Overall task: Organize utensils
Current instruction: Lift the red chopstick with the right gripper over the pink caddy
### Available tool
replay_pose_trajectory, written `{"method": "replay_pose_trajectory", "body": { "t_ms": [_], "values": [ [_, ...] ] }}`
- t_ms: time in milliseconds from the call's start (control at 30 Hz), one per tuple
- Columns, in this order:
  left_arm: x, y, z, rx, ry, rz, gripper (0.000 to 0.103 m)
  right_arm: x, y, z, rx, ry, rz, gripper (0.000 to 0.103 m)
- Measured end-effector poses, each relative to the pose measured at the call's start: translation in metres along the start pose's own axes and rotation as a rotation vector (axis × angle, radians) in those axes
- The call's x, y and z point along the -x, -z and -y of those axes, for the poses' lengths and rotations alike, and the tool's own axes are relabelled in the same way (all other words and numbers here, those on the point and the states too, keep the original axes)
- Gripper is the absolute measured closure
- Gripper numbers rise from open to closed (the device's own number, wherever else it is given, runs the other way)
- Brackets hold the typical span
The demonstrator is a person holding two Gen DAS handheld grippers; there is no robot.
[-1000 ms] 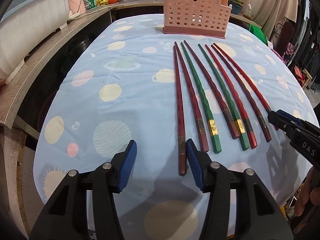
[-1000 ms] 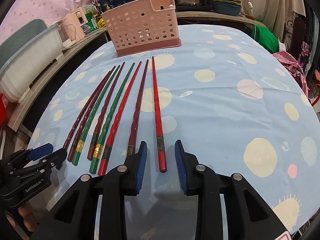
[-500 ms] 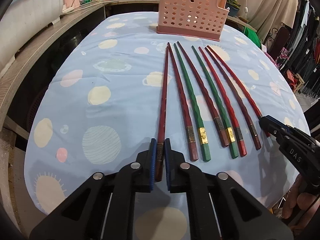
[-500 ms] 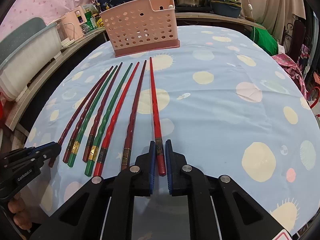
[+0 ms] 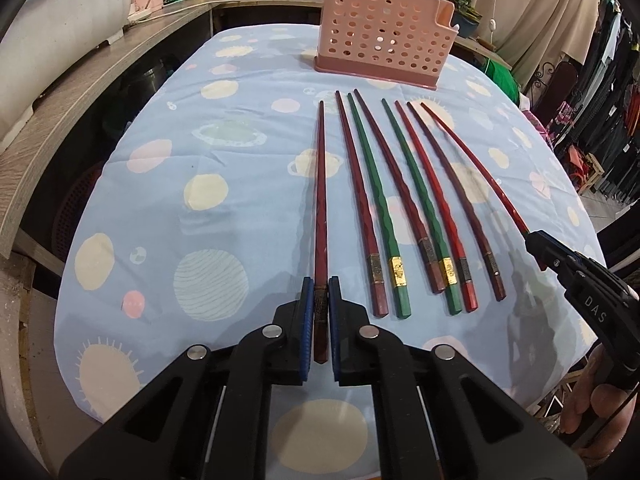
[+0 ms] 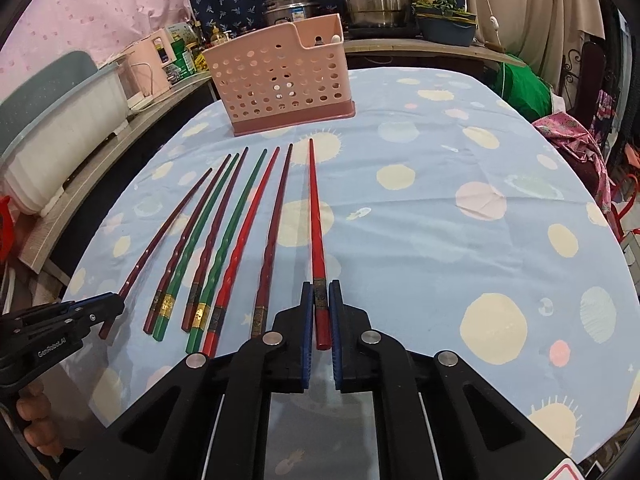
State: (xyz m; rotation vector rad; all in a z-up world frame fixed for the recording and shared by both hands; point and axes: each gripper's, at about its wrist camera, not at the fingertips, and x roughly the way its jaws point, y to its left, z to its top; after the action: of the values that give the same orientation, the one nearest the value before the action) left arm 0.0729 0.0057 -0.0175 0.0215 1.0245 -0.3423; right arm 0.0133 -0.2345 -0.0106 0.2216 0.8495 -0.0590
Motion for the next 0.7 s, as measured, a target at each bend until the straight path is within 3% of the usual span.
{"method": "replay_pose_trajectory", "body": {
  "t_ms": [700],
  "values": [
    [0.069,-0.067,-0.006,0.015,0.020,0.182,0.096,0.067,-0.073,0.022,-0.060,-0.051,0.221,0.096]
  ]
}}
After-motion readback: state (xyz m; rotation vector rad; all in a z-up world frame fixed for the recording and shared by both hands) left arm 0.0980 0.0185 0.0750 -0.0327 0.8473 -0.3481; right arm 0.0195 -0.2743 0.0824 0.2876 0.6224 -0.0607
